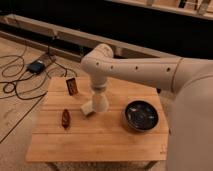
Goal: Place the ceramic cup over the eraser
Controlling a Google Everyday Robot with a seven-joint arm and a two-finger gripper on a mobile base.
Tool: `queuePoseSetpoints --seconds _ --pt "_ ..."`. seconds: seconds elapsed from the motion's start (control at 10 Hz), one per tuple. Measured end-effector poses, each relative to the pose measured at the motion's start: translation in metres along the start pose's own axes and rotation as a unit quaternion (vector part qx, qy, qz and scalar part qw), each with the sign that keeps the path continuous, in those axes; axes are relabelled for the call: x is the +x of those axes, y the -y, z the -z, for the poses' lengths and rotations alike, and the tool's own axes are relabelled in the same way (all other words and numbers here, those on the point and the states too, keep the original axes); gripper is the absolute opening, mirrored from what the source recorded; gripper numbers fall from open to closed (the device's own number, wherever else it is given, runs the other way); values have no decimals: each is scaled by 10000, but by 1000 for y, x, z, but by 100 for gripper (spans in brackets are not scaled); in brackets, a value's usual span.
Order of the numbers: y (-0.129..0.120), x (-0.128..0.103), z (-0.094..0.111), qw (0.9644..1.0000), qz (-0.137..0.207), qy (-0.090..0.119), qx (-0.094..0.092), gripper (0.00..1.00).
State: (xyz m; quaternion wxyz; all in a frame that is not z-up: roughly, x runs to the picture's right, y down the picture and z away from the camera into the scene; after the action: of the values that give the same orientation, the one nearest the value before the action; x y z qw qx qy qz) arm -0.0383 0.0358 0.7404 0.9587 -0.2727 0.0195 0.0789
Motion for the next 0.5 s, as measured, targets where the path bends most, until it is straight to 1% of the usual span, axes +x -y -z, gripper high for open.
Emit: queuePoseSetpoints --seconds 0.1,0.2,0.4,0.5 --pt "0 -14 1 9999 158 25 25 0" --pt "1 -22 3 9996 258 25 55 0" --pt "10 -50 10 9984 511 85 209 0" --pt "16 -58 12 9980 561 99 271 0"
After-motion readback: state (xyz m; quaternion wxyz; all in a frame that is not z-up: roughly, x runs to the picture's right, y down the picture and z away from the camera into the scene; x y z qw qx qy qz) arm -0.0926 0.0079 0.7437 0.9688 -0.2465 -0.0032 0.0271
